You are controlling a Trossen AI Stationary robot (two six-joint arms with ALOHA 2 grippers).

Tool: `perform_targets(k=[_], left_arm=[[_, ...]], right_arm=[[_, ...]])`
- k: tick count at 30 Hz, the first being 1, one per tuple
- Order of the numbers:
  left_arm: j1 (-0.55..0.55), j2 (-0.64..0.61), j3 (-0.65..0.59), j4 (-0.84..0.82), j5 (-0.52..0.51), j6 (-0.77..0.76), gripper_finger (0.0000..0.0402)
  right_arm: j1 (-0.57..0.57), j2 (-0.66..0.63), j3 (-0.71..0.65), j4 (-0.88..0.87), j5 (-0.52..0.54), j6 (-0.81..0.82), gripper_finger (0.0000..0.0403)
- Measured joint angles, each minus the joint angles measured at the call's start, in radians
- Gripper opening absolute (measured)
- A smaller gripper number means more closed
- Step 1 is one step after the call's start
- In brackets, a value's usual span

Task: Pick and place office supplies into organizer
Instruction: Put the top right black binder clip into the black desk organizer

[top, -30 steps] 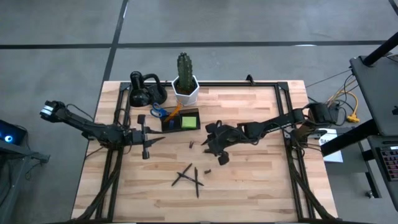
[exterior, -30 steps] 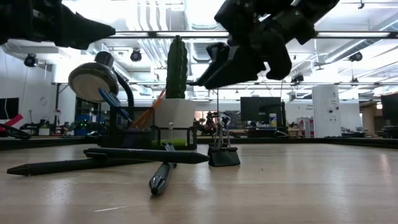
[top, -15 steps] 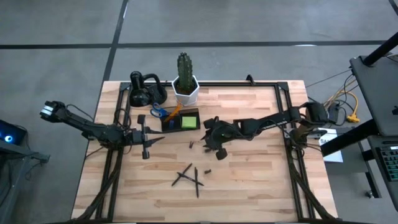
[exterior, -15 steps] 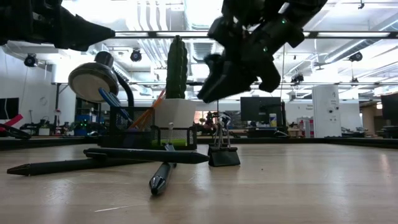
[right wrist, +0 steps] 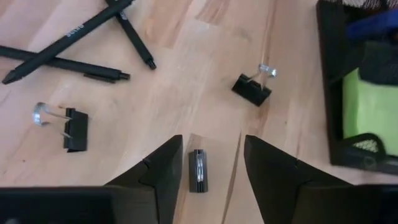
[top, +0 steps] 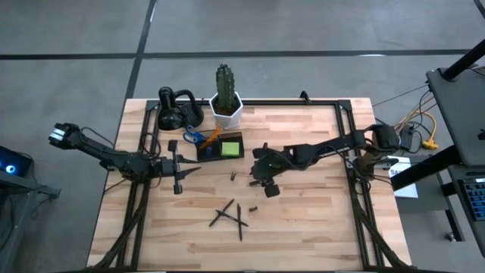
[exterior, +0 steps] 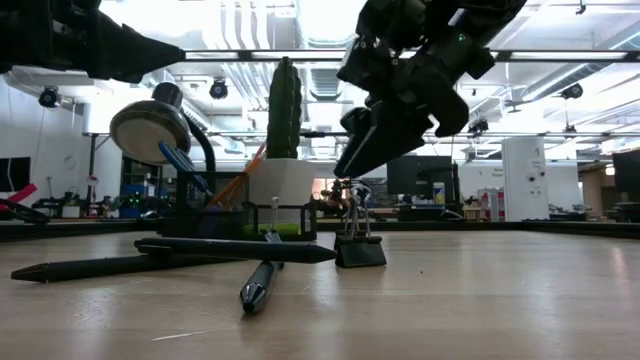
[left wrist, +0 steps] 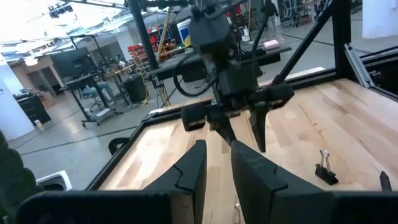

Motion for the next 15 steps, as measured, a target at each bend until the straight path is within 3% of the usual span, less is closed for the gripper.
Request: perform_targets(k=[8,15], left_arm=[[0.000,0.000,0.000,0.000,0.000,0.000,0.0059],[0.000,0.001,0.000,0.001,0.000,0.000,0.0059]], right_arm=[[-0.002,0.060,-0.002,0.008,0.004,0.013,0.0188],[-0.004,0.063,-0.002,0.006,0.004,0.018,0.0189]])
